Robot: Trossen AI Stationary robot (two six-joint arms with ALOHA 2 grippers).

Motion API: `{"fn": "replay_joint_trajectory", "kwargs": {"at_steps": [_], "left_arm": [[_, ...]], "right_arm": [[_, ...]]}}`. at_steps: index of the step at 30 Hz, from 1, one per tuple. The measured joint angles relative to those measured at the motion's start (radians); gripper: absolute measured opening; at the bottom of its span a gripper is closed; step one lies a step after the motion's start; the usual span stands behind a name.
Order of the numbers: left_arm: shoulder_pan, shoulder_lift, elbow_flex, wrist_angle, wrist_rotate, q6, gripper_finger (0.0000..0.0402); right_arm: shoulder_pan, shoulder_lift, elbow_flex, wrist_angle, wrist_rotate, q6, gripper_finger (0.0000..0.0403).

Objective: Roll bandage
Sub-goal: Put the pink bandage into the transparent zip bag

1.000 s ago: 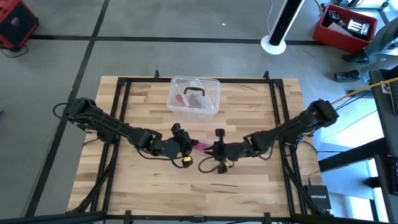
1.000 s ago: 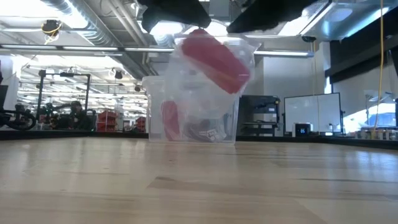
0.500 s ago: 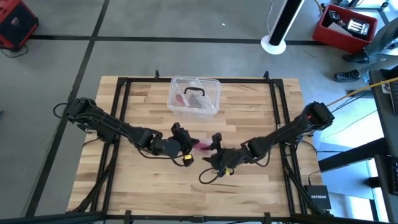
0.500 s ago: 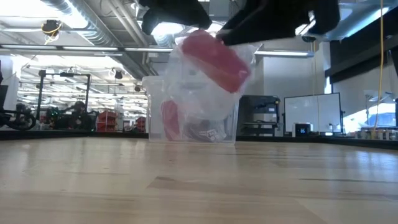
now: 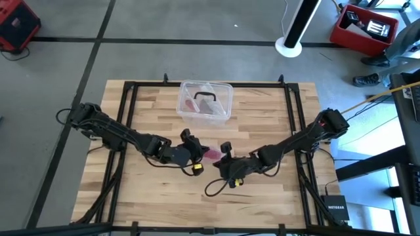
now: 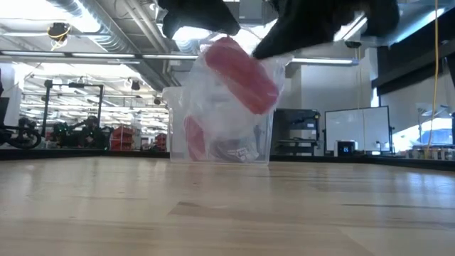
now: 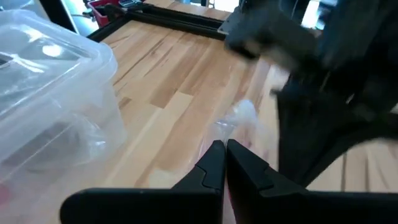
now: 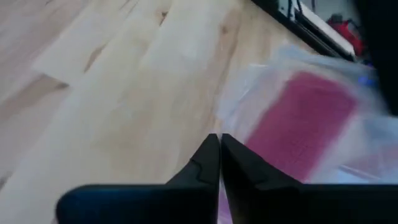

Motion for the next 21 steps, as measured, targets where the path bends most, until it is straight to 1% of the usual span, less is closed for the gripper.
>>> {"fn": "replay_joint_trajectory", "kwargs": {"at_steps": [3, 5, 6, 7, 9, 10, 12, 13, 16, 17, 18, 20, 21], "left_arm": [[-0.006, 0.003, 0.000, -0.033, -0.002, 0.050, 0.0001], [-0.007, 0.010, 0.000, -0.044, -0.003, 0.069, 0.0001], [-0.006, 0.015, 0.000, -0.040, -0.003, 0.069, 0.0001], [-0.006, 0.017, 0.000, -0.035, -0.002, 0.071, 0.0001], [-0.006, 0.017, 0.000, -0.030, -0.001, 0.083, 0.0001], [-0.006, 0.017, 0.000, -0.025, -0.002, 0.095, 0.0001], [-0.007, 0.017, 0.000, 0.003, -0.002, 0.117, 0.0001], [-0.007, 0.017, 0.003, 0.022, -0.002, 0.131, 0.0001], [-0.006, 0.008, 0.053, 0.042, 0.016, 0.197, 0.0001], [-0.007, 0.000, 0.070, 0.041, 0.025, 0.215, 0.0001], [-0.010, -0.004, 0.083, 0.035, 0.033, 0.230, 0.0001], [-0.013, -0.008, 0.094, 0.027, 0.038, 0.239, 0.0001], [-0.015, -0.008, 0.093, 0.008, 0.040, 0.238, 0.0001]], "right_arm": [[0.000, -0.037, 0.081, -0.144, 0.023, 0.029, 0.0007], [0.000, -0.063, 0.110, -0.163, 0.037, 0.029, 0.0006], [-0.001, -0.071, 0.118, -0.164, 0.026, 0.030, 0.0007], [-0.008, -0.073, 0.129, -0.189, -0.011, 0.031, 0.0006], [-0.026, -0.070, 0.156, -0.293, -0.059, 0.037, 0.0004], [-0.027, -0.067, 0.170, -0.332, -0.054, 0.052, 0.0004], [-0.029, -0.068, 0.193, -0.340, -0.018, 0.062, 0.0004], [-0.029, -0.071, 0.199, -0.330, -0.032, 0.061, 0.0003], [-0.045, -0.057, 0.200, -0.365, -0.143, 0.067, 0.0003], [-0.046, -0.050, 0.196, -0.387, -0.151, 0.075, 0.0003], [-0.048, -0.048, 0.192, -0.405, -0.135, 0.079, 0.0002], [-0.048, -0.058, 0.202, -0.392, -0.072, 0.080, 0.0002], [-0.048, -0.065, 0.214, -0.380, -0.058, 0.079, 0.0002]]}}
